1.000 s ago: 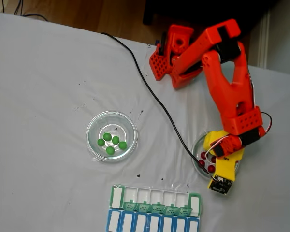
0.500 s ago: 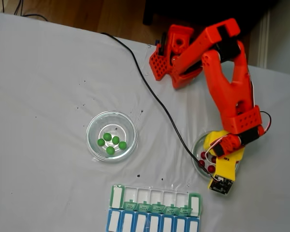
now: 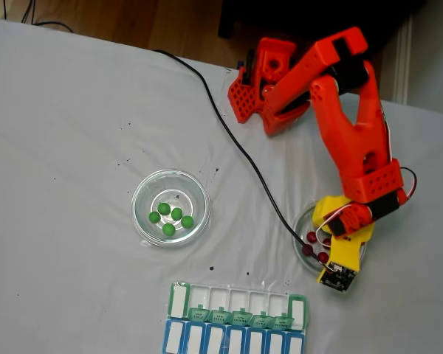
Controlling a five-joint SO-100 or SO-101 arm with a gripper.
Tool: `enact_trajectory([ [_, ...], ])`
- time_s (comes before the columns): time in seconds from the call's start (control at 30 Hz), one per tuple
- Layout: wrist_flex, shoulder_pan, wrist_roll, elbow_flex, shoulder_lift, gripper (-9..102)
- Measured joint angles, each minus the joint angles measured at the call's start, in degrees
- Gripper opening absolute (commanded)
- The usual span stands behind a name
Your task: Sort medicines into box.
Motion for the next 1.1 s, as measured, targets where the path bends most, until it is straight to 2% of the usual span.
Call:
enact_trajectory([
  [0.63,9.67,-2.72,9.40,-4.66,-2.29,17],
  [1.1,12.22,-3.60,11.69,-6.33,-3.87,15],
])
